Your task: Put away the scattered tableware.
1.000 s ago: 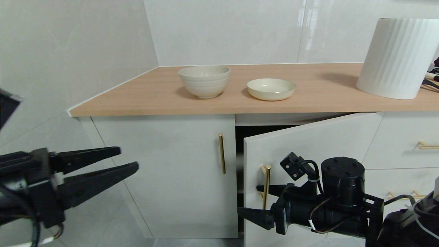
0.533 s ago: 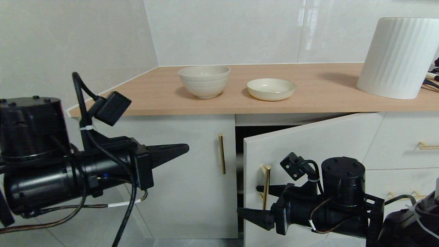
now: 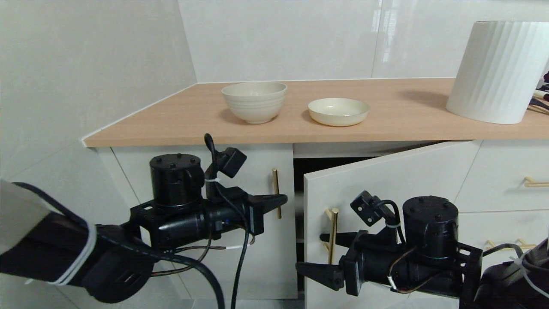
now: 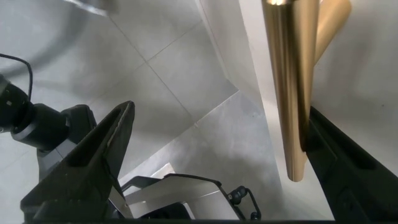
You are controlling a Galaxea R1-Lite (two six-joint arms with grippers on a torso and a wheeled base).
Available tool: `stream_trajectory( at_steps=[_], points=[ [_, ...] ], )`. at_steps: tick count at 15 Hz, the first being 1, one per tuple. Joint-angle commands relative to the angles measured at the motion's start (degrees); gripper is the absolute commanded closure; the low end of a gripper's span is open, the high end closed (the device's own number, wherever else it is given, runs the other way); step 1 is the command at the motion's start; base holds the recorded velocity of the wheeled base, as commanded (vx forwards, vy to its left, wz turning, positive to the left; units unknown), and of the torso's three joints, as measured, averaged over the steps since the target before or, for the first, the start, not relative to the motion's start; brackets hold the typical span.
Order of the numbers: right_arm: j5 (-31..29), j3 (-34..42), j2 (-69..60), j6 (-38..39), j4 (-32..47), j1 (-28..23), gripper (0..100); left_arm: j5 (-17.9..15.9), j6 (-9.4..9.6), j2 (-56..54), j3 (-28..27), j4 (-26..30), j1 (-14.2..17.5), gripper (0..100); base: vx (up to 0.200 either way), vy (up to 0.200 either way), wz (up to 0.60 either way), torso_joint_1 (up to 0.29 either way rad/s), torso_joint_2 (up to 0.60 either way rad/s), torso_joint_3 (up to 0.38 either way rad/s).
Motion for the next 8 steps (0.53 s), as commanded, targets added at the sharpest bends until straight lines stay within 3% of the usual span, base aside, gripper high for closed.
stream_trajectory(
  at_steps=[1, 3, 5, 8],
  points=[
    [0.21, -0.04, -0.17, -0.03, -0.17, 0.02, 0, -0.1, -0.3, 8.25, -1.9, -3.81, -0.78, 100, 0.0, 0.0, 0.0, 0.0, 0.0, 0.0],
    [0.21, -0.04, -0.17, -0.03, -0.17, 0.02, 0, -0.45, -0.3, 8.95, -2.51, -4.24, -0.69, 100, 0.0, 0.0, 0.0, 0.0, 0.0, 0.0],
    [0.21, -0.04, -0.17, -0.03, -0.17, 0.02, 0, -4.14, -0.3, 7.81, -4.18, -5.21, -0.69, 100, 0.0, 0.0, 0.0, 0.0, 0.0, 0.0],
    [0.21, -0.04, -0.08, 0.05, -0.09, 0.02, 0, -4.58, -0.3, 10.09, -7.88, -5.04, -1.66, 100, 0.0, 0.0, 0.0, 0.0, 0.0, 0.0]
  ],
)
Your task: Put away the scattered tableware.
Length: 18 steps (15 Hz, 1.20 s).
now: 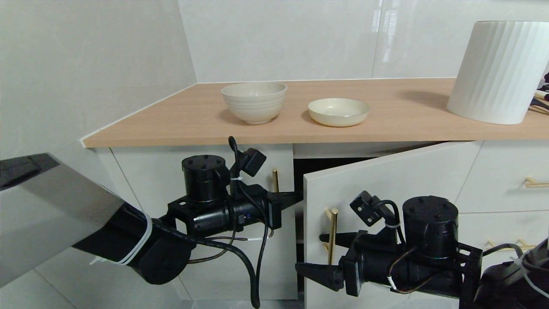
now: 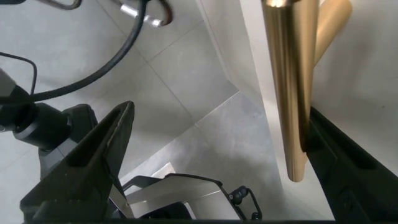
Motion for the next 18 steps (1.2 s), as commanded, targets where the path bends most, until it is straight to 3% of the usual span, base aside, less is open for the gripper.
stream_trajectory(
  at_steps=[1, 4, 8, 15, 18],
  points=[
    [-0.06, -0.09, -0.08, 0.02, -0.01, 0.0, 0, -0.08, -0.03, 1.51, -1.84, 0.02, -1.14, 100, 0.0, 0.0, 0.0, 0.0, 0.0, 0.0],
    [-0.06, -0.18, -0.26, 0.37, 0.07, -0.09, 0, -0.43, 0.06, 1.95, -3.16, -0.06, -3.07, 100, 0.0, 0.0, 0.0, 0.0, 0.0, 0.0],
    [-0.06, -0.26, 0.09, 0.37, 0.07, -2.11, 0, -0.43, 0.06, 2.38, -4.04, -0.06, -3.34, 100, 0.0, 0.0, 0.0, 0.0, 0.0, 0.0],
    [-0.06, -1.23, -1.66, -0.07, -0.01, -11.6, 0, -0.25, 0.06, 3.44, -5.36, -0.33, -4.57, 100, 0.0, 0.0, 0.0, 0.0, 0.0, 0.0],
    [-0.06, 4.92, -3.16, -0.07, 0.07, -15.73, 0, -0.25, -0.03, 3.26, -5.53, -0.42, -4.57, 100, 0.0, 0.0, 0.0, 0.0, 0.0, 0.0]
  ],
)
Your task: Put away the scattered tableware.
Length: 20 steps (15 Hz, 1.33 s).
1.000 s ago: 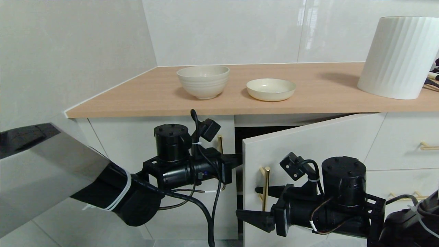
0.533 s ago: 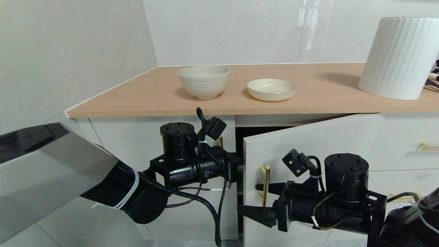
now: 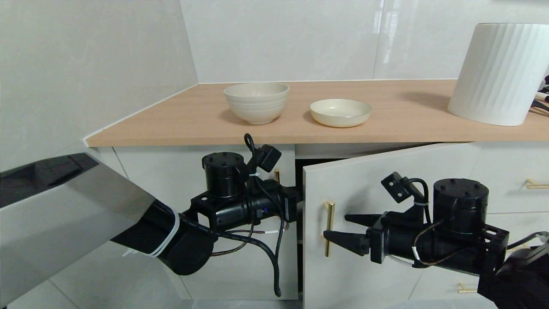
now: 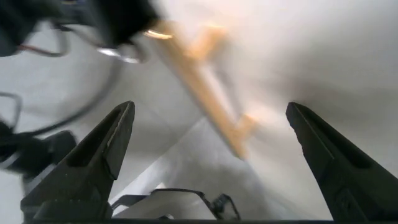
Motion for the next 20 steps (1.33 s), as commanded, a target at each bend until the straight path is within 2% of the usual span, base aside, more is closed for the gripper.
stream_trajectory(
  at_steps=[1, 3, 5, 8, 11, 17, 20],
  points=[
    [-0.87, 6.29, -1.77, -0.16, -0.23, -1.85, 0, -0.69, -0.05, -0.38, -0.1, -0.04, -0.27, 100, 0.0, 0.0, 0.0, 0.0, 0.0, 0.0],
    [-0.87, 11.65, -6.69, -0.16, -0.23, -1.76, 0, -0.34, -0.32, -0.56, -0.01, -0.04, -0.62, 100, 0.0, 0.0, 0.0, 0.0, 0.0, 0.0],
    [-0.96, 14.55, -10.03, -0.25, -0.23, -1.67, 0, -0.51, -1.81, -1.0, 0.43, -0.04, -0.79, 100, 0.0, 0.0, 0.0, 0.0, 0.0, 0.0],
    [-0.79, 17.72, -13.81, -0.25, -0.23, -1.76, 0, -0.6, -2.08, -1.0, 0.96, -0.65, -0.79, 100, 0.0, 0.0, 0.0, 0.0, 0.0, 0.0],
    [-0.87, 18.51, -14.43, -0.25, -0.23, -1.76, 0, -0.43, -2.08, -0.82, 2.1, -2.94, -1.58, 100, 0.0, 0.0, 0.0, 0.0, 0.0, 0.0],
    [-0.87, 18.42, -14.34, -0.33, -0.23, -1.67, 0, -0.6, -2.34, -0.65, 1.92, -2.24, -2.02, 100, 0.0, 0.0, 0.0, 0.0, 0.0, 0.0],
    [-0.87, 18.42, -14.25, -0.33, -0.23, -1.76, 0, -0.87, -3.57, -0.38, 1.31, -1.71, -2.02, 100, -0.133, 0.0, 0.0, 0.003, 0.0, 0.003]
  ],
)
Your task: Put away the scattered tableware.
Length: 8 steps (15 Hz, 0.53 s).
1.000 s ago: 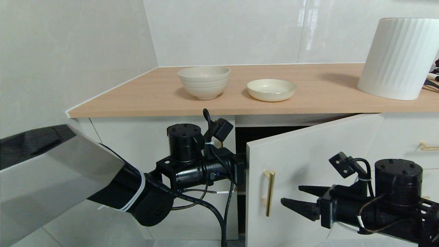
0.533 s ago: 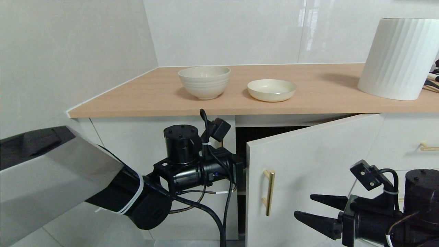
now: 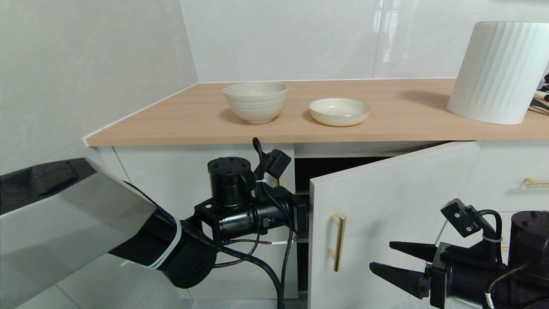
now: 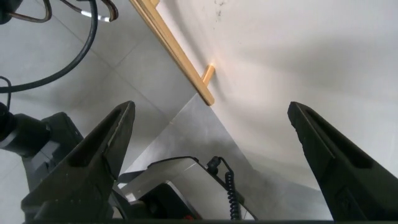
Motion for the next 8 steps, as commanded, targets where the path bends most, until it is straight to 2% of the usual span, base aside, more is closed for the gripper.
stream_trajectory(
  at_steps=[1, 2, 8],
  points=[
    [0.05, 0.04, 0.24, 0.0, -0.01, 0.01, 0, -0.18, -0.37, 0.52, -0.83, 0.51, -0.01, 100, -0.2, 0.0, 0.0, 0.012, 0.01, 0.002],
    [0.05, 0.04, 0.24, 0.0, -0.01, 0.01, 0, -0.18, -0.37, 0.69, -0.91, 0.77, -0.01, 100, -0.2, 0.0, 0.0, -0.002, 0.0, 0.002],
    [0.05, 0.21, 0.07, -0.97, -0.01, 0.09, 0, -0.27, -0.37, 2.19, -2.15, 0.86, -0.1, 100, 0.0, 0.0, 0.0, 0.0, 0.0, 0.0]
  ],
)
